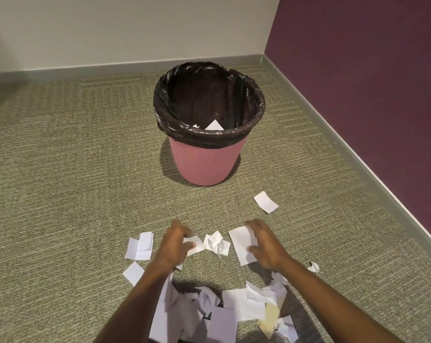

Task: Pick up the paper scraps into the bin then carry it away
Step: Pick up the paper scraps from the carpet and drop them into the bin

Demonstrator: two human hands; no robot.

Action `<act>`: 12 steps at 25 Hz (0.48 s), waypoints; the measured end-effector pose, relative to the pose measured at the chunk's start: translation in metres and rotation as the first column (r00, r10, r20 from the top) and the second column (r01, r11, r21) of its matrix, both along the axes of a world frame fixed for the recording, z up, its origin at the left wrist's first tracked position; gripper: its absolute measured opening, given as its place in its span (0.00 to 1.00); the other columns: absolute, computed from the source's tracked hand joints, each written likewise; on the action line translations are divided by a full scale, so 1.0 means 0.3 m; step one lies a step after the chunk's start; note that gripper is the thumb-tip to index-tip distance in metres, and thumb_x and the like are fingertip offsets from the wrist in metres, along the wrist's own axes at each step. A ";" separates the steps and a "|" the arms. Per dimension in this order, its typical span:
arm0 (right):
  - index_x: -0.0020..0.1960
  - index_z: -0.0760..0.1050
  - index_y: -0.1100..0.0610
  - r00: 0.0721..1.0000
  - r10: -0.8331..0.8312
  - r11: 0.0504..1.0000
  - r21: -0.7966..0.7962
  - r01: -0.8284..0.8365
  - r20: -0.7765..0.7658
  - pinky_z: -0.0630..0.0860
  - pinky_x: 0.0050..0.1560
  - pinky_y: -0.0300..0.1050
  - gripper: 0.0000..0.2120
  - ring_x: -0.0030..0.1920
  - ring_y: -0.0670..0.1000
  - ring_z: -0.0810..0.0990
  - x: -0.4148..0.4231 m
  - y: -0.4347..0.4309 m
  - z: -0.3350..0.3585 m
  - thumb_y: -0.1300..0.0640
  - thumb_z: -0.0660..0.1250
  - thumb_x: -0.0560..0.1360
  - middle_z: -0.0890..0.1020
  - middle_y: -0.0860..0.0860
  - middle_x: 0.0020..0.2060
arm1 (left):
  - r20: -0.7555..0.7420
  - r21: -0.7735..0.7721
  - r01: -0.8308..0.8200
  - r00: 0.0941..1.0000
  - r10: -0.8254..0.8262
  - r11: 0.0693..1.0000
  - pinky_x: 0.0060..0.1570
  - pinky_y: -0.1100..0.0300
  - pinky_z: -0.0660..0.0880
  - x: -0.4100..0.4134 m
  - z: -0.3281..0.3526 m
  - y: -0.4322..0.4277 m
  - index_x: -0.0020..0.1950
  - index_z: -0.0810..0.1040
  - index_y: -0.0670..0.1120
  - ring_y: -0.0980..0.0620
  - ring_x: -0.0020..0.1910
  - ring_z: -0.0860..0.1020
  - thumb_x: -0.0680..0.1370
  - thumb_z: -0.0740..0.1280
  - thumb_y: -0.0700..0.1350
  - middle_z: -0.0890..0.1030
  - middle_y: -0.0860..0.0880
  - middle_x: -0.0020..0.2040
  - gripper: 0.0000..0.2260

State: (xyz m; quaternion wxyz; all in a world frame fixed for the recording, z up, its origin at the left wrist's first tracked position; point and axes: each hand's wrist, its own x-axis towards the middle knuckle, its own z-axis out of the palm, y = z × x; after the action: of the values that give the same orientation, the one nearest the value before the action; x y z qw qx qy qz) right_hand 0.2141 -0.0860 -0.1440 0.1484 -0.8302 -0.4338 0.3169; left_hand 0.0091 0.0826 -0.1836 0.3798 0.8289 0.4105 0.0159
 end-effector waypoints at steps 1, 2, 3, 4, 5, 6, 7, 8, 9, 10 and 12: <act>0.73 0.63 0.57 0.997 0.064 0.998 -0.021 -0.063 0.053 0.64 0.69 0.42 0.30 0.68 0.53 0.69 0.005 0.007 -0.017 0.64 0.69 0.75 0.64 0.51 0.69 | 0.050 -0.020 0.030 0.998 -0.029 0.999 0.48 0.61 0.67 0.010 0.017 -0.005 0.45 0.82 0.43 0.50 0.46 0.75 0.71 0.75 0.41 0.70 0.49 0.47 0.06; 0.73 0.63 0.57 0.985 0.124 0.992 -0.053 -0.119 0.121 0.66 0.69 0.44 0.30 0.68 0.54 0.70 0.004 0.009 -0.031 0.62 0.70 0.75 0.64 0.51 0.70 | 0.091 -0.033 0.076 0.993 -0.072 0.997 0.47 0.61 0.67 0.027 0.038 -0.015 0.43 0.81 0.43 0.53 0.45 0.73 0.70 0.76 0.41 0.71 0.49 0.46 0.06; 0.74 0.63 0.56 0.965 0.176 0.983 -0.086 -0.162 0.196 0.68 0.68 0.47 0.30 0.67 0.56 0.69 -0.004 0.007 -0.047 0.59 0.70 0.75 0.64 0.51 0.72 | 0.114 -0.042 0.133 0.985 -0.127 0.990 0.47 0.60 0.68 0.048 0.063 -0.029 0.43 0.80 0.43 0.54 0.44 0.72 0.70 0.76 0.42 0.71 0.50 0.47 0.06; 0.74 0.63 0.56 0.940 0.216 0.974 -0.123 -0.189 0.263 0.69 0.67 0.49 0.30 0.67 0.56 0.68 -0.016 0.002 -0.058 0.57 0.70 0.75 0.63 0.51 0.73 | 0.118 -0.052 0.191 0.976 -0.184 0.980 0.49 0.59 0.69 0.071 0.084 -0.050 0.44 0.79 0.43 0.54 0.46 0.72 0.71 0.75 0.42 0.70 0.50 0.48 0.07; 0.74 0.62 0.56 0.916 0.246 0.967 -0.151 -0.208 0.316 0.69 0.66 0.51 0.30 0.67 0.57 0.67 -0.030 -0.005 -0.068 0.57 0.69 0.75 0.63 0.50 0.74 | 0.098 -0.058 0.249 0.965 -0.243 0.967 0.51 0.57 0.71 0.092 0.095 -0.074 0.46 0.79 0.42 0.53 0.48 0.73 0.72 0.74 0.42 0.70 0.51 0.51 0.07; 0.74 0.61 0.56 0.895 0.269 0.960 -0.168 -0.222 0.357 0.70 0.64 0.51 0.31 0.66 0.57 0.67 -0.045 -0.012 -0.075 0.58 0.69 0.75 0.63 0.50 0.74 | 0.057 -0.063 0.299 0.954 -0.296 0.952 0.53 0.54 0.72 0.108 0.095 -0.095 0.48 0.78 0.43 0.52 0.50 0.74 0.73 0.72 0.42 0.69 0.51 0.55 0.07; 0.74 0.62 0.56 0.875 0.286 0.956 -0.173 -0.235 0.390 0.71 0.62 0.51 0.31 0.65 0.57 0.67 -0.057 -0.019 -0.081 0.59 0.70 0.74 0.64 0.50 0.73 | -0.004 -0.053 0.342 0.939 -0.343 0.938 0.54 0.52 0.73 0.117 0.084 -0.116 0.50 0.77 0.43 0.50 0.52 0.75 0.73 0.72 0.41 0.67 0.52 0.60 0.07; 0.72 0.63 0.56 0.864 0.295 0.954 -0.176 -0.242 0.408 0.72 0.59 0.51 0.31 0.64 0.57 0.68 -0.069 -0.023 -0.084 0.60 0.70 0.73 0.66 0.51 0.71 | -0.068 -0.025 0.377 0.923 -0.378 0.926 0.53 0.50 0.74 0.118 0.061 -0.133 0.51 0.77 0.44 0.47 0.52 0.77 0.73 0.71 0.40 0.66 0.52 0.64 0.08; 0.71 0.64 0.56 0.857 0.302 0.952 -0.176 -0.250 0.417 0.74 0.57 0.50 0.30 0.62 0.57 0.69 -0.074 -0.025 -0.090 0.61 0.71 0.71 0.68 0.51 0.69 | -0.122 0.017 0.403 0.909 -0.398 0.915 0.52 0.49 0.75 0.115 0.042 -0.150 0.51 0.77 0.44 0.44 0.52 0.78 0.73 0.71 0.39 0.63 0.52 0.69 0.09; 0.69 0.66 0.57 0.854 0.307 0.951 -0.169 -0.259 0.421 0.74 0.55 0.49 0.30 0.61 0.56 0.70 -0.076 -0.026 -0.095 0.62 0.72 0.70 0.69 0.52 0.67 | -0.161 0.060 0.415 0.902 -0.401 0.908 0.50 0.49 0.76 0.110 0.026 -0.165 0.52 0.77 0.44 0.42 0.51 0.79 0.73 0.70 0.39 0.61 0.51 0.72 0.09; 0.68 0.67 0.57 0.861 0.307 0.951 -0.148 -0.270 0.404 0.74 0.56 0.48 0.29 0.61 0.56 0.70 -0.077 -0.026 -0.095 0.63 0.72 0.69 0.70 0.53 0.65 | -0.219 0.144 0.431 0.892 -0.396 0.891 0.47 0.50 0.75 0.102 0.015 -0.195 0.54 0.77 0.43 0.41 0.51 0.79 0.75 0.67 0.38 0.61 0.49 0.73 0.09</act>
State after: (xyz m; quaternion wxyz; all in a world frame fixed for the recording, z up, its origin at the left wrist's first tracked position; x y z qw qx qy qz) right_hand 0.1910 -0.0939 -0.1724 -0.0341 -0.8102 -0.5609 0.1668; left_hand 0.0398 0.0242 -0.1791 0.2547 0.9274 0.2538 -0.1031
